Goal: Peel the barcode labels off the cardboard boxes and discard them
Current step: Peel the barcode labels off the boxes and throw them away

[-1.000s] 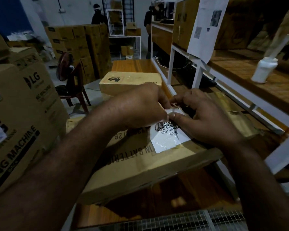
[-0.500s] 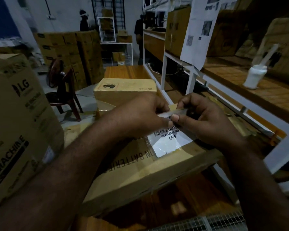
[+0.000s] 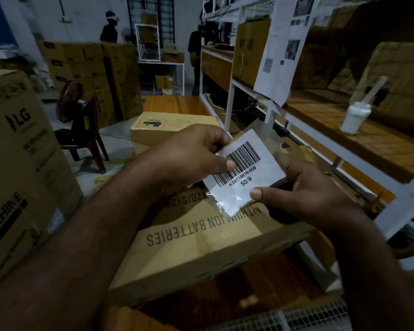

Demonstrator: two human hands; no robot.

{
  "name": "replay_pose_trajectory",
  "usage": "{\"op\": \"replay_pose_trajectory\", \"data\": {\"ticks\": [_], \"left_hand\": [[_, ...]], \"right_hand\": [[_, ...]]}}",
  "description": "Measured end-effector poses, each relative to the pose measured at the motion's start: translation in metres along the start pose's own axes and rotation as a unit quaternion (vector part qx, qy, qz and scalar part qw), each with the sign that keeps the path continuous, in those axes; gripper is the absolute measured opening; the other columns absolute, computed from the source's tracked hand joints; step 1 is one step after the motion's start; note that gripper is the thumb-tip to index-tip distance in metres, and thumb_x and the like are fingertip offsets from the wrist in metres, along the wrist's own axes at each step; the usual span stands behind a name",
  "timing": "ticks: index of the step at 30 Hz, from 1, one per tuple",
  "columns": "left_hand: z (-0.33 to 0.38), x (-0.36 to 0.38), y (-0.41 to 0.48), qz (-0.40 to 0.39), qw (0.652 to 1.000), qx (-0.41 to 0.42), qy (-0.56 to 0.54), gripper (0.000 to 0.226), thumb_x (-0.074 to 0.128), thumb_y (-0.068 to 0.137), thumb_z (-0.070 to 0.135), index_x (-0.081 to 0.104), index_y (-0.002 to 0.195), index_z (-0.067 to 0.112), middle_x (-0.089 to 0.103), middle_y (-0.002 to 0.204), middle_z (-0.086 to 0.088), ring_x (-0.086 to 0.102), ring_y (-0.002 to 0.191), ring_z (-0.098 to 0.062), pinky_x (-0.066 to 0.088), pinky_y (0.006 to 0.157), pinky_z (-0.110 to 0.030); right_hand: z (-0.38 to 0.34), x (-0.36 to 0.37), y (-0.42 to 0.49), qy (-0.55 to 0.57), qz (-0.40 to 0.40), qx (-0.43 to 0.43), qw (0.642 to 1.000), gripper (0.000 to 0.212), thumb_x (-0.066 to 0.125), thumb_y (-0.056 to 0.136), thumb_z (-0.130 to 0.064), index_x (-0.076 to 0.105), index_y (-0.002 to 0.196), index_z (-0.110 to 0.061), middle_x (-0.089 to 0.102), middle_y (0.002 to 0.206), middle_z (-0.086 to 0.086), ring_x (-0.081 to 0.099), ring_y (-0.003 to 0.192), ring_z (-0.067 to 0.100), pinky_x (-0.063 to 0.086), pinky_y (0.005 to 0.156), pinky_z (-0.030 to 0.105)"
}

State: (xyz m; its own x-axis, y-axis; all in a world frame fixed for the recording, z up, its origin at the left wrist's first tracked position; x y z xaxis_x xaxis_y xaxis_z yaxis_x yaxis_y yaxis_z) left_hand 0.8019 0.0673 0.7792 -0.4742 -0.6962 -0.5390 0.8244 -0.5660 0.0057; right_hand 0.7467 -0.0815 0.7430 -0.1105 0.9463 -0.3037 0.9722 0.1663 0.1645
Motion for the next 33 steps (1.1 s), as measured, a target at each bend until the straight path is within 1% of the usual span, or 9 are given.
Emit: {"op": "replay_pose_trajectory", "data": {"ticks": [4,8,12,15,19,24,28,32,33], "left_hand": [[0.002,0.002,-0.002,0.003,0.999,0.020,-0.041,0.013,0.069,0.087,0.011,0.065,0.098,0.017,0.076,0.096,-0.004,0.075,0.087,-0.019,0.061,0.081,-0.047],[0.003,0.001,-0.004,0.030,0.998,0.033,-0.039,0.016,0.072,0.085,0.014,0.066,0.098,0.022,0.077,0.094,0.004,0.074,0.085,-0.008,0.062,0.075,-0.033],[-0.002,-0.020,-0.003,0.164,0.985,0.055,-0.008,0.010,0.069,0.089,0.022,0.063,0.096,0.025,0.073,0.093,0.005,0.071,0.082,-0.005,0.059,0.069,-0.029],[-0.020,-0.037,0.001,0.219,0.974,0.005,0.057,0.022,0.056,0.097,0.035,0.055,0.118,0.028,0.068,0.105,0.010,0.065,0.084,-0.003,0.051,0.064,-0.025],[-0.031,-0.041,0.010,0.214,0.963,-0.072,0.148,0.033,0.045,0.101,0.039,0.044,0.127,0.018,0.056,0.100,0.005,0.051,0.069,-0.006,0.038,0.052,-0.026],[-0.027,-0.036,0.005,0.222,0.958,-0.074,0.167,0.020,0.042,0.102,0.039,0.036,0.114,0.024,0.050,0.084,0.011,0.054,0.067,-0.006,0.039,0.047,-0.026],[-0.027,-0.041,0.011,0.224,0.952,-0.083,0.189,0.026,0.044,0.101,0.038,0.040,0.120,0.020,0.057,0.093,0.003,0.060,0.074,-0.013,0.048,0.055,-0.032],[-0.030,-0.047,0.016,0.221,0.954,-0.097,0.179,0.031,0.045,0.102,0.036,0.042,0.126,0.016,0.063,0.110,-0.002,0.055,0.071,-0.011,0.035,0.049,-0.025],[-0.031,-0.048,0.015,0.221,0.955,-0.098,0.174,0.031,0.045,0.102,0.035,0.042,0.127,0.016,0.061,0.108,-0.002,0.053,0.067,-0.009,0.033,0.047,-0.024]], "right_hand": [[-0.006,-0.001,-0.010,0.000,0.070,-0.041,0.997,0.024,0.066,0.081,-0.006,0.066,0.105,-0.008,0.075,0.098,0.002,0.072,0.087,0.013,0.056,0.065,0.019],[-0.010,-0.016,-0.021,0.065,0.198,-0.039,0.977,0.017,0.065,0.080,-0.014,0.064,0.095,-0.006,0.074,0.084,0.008,0.073,0.077,0.017,0.058,0.058,0.024],[-0.010,-0.004,-0.036,-0.117,0.237,0.010,0.964,0.013,0.063,0.088,-0.030,0.065,0.101,-0.031,0.070,0.095,-0.016,0.066,0.085,-0.004,0.053,0.061,0.016],[-0.019,0.052,-0.045,-0.364,0.171,0.006,0.916,0.040,0.040,0.085,-0.066,0.060,0.111,-0.043,0.054,0.117,-0.034,0.049,0.110,-0.011,0.047,0.094,0.022],[-0.017,0.121,-0.051,-0.513,0.024,-0.066,0.856,0.076,0.009,0.092,-0.070,0.060,0.128,-0.027,0.054,0.140,-0.008,0.048,0.131,0.011,0.044,0.106,0.039],[-0.012,0.056,-0.031,-0.527,0.065,0.070,0.845,0.103,-0.026,0.058,-0.084,0.003,0.149,-0.043,-0.006,0.156,-0.024,-0.008,0.143,-0.002,-0.004,0.120,0.036],[-0.026,0.093,-0.012,-0.517,0.017,0.070,0.853,0.103,-0.001,0.071,-0.087,-0.005,0.153,-0.025,-0.014,0.160,-0.004,-0.014,0.147,0.013,-0.008,0.118,0.036],[-0.017,0.132,-0.028,-0.555,-0.023,-0.055,0.830,0.083,0.006,0.092,-0.071,0.044,0.143,-0.018,0.042,0.151,0.004,0.040,0.139,0.021,0.031,0.111,0.036],[-0.014,0.123,-0.032,-0.543,-0.015,-0.047,0.838,0.078,0.009,0.092,-0.071,0.044,0.142,-0.023,0.043,0.150,-0.002,0.040,0.138,0.017,0.030,0.109,0.035]]}}
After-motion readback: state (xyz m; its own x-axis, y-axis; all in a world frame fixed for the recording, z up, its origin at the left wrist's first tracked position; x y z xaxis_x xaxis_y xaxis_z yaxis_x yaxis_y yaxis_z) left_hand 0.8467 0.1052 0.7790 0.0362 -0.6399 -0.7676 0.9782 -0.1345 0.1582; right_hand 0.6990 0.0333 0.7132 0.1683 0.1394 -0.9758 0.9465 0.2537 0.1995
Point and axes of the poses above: each hand's wrist, its own y-axis towards the middle knuckle, its own x-axis out of the palm, z = x × y, the point moved 7 cm from there along y, towards the middle knuckle
